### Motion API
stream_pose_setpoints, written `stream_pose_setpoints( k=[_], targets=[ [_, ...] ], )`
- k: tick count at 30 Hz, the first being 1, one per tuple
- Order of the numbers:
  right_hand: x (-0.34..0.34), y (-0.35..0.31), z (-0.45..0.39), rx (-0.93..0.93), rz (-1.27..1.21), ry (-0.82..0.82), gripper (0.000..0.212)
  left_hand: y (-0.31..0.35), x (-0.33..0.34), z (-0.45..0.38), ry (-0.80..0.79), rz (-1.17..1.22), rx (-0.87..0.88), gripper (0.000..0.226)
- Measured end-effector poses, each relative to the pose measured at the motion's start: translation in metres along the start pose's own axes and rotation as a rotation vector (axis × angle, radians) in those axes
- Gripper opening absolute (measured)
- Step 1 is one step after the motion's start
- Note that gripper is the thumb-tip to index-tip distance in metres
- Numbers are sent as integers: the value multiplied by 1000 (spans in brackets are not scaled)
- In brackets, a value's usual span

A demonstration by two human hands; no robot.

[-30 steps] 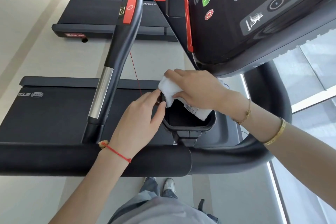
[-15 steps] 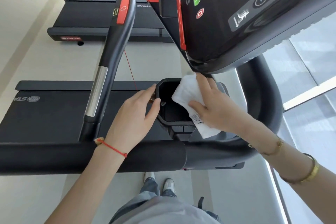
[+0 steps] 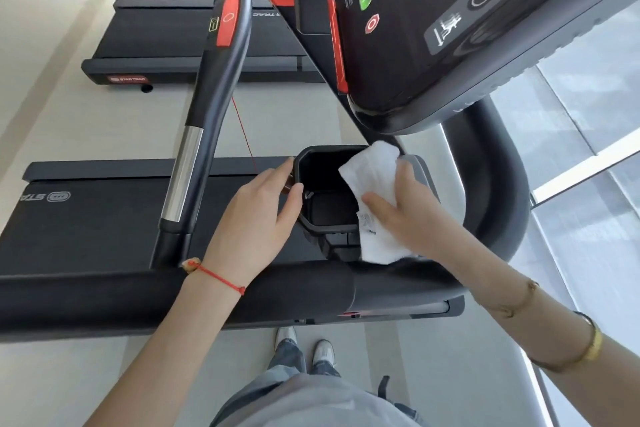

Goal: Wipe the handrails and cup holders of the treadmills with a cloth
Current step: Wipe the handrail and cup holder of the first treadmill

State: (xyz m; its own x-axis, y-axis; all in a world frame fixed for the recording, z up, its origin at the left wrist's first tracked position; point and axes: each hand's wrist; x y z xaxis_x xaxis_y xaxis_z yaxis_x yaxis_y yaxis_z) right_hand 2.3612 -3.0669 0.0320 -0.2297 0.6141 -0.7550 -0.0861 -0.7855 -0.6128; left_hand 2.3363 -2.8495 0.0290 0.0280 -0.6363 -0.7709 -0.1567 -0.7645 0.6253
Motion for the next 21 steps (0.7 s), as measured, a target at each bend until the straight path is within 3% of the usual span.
stream_pose_setpoints(
  k=[3, 9, 13, 16, 21],
  targets=[
    [1, 2, 2, 59, 5, -34, 37, 1, 0, 0, 1, -8, 0, 47],
    [-10, -12, -23, -42, 26, -2, 51, 2, -2, 1, -16, -9, 2, 47],
    [-16, 1, 4, -248, 26, 37, 58, 2, -7, 0, -44, -27, 11, 47],
    [-25, 9, 22, -437, 119, -104, 68, -2, -13, -6, -70, -54, 49, 44],
    [-42, 1, 37, -643, 331, -280, 65, -4, -19, -25, -98, 3, 104, 44]
  ],
)
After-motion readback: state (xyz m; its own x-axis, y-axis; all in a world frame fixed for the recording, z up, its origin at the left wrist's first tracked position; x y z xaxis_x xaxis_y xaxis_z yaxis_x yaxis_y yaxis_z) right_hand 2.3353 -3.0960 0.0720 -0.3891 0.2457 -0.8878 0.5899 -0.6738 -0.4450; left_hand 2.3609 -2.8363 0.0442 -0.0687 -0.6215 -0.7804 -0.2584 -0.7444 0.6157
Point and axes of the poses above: each hand's wrist, its own z-axis away from the middle knuckle, its own x-axis out of the palm, y = z × x
